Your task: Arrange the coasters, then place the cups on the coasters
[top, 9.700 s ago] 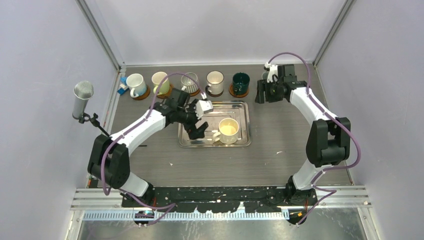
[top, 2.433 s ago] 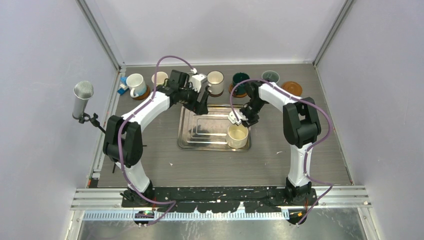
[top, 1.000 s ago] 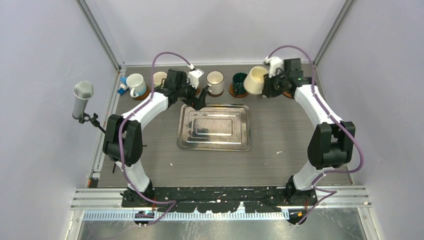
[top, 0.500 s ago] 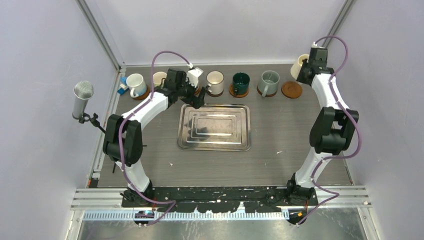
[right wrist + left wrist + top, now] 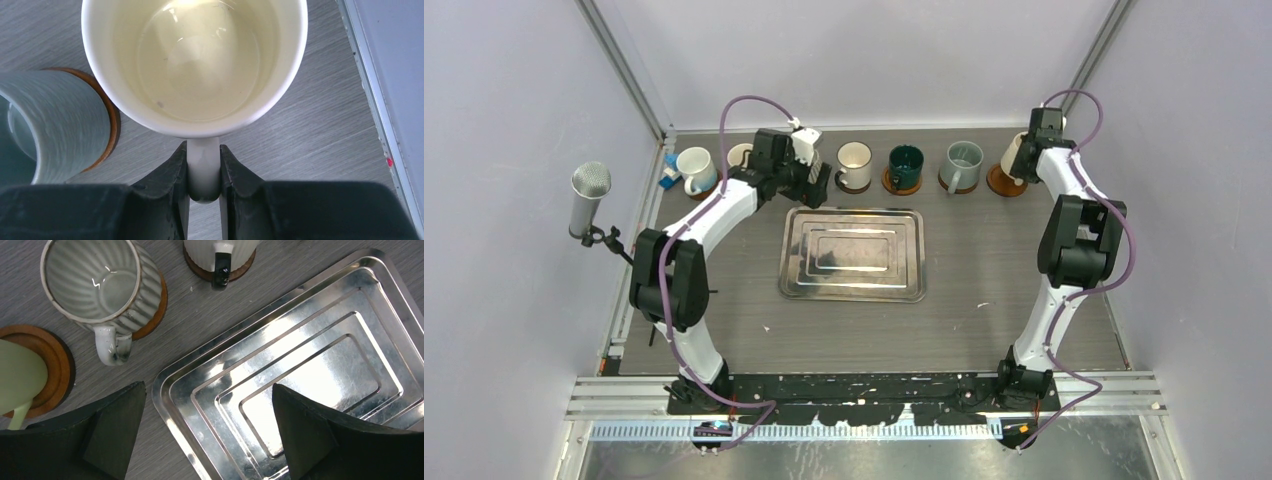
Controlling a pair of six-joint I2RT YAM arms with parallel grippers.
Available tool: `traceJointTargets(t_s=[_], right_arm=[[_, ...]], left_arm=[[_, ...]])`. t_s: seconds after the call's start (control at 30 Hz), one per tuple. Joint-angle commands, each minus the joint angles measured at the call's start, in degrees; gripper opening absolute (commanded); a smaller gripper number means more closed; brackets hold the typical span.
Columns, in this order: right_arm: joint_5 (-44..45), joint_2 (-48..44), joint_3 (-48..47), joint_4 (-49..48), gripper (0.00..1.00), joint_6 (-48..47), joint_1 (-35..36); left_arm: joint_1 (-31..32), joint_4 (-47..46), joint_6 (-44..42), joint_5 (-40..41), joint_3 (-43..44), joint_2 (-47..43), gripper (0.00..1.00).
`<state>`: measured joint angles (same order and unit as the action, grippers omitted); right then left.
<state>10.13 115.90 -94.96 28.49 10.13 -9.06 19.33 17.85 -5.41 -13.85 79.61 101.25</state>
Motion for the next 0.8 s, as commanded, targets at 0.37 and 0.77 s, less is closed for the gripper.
traceJointTargets(t_s=[0.37, 0.77], right_arm=[[3.0, -2.3, 3.4, -14.0, 0.0, 0.3, 3.1], [3.9, -2.6, 6.1, -14.9, 0.0, 0.5, 3.2]], left_arm=[[-1.2, 1.0, 1.5, 1.5, 2.4, 0.6, 1.0], [-1.4, 1.1, 1.5, 1.4, 2.7, 0.9, 1.0]])
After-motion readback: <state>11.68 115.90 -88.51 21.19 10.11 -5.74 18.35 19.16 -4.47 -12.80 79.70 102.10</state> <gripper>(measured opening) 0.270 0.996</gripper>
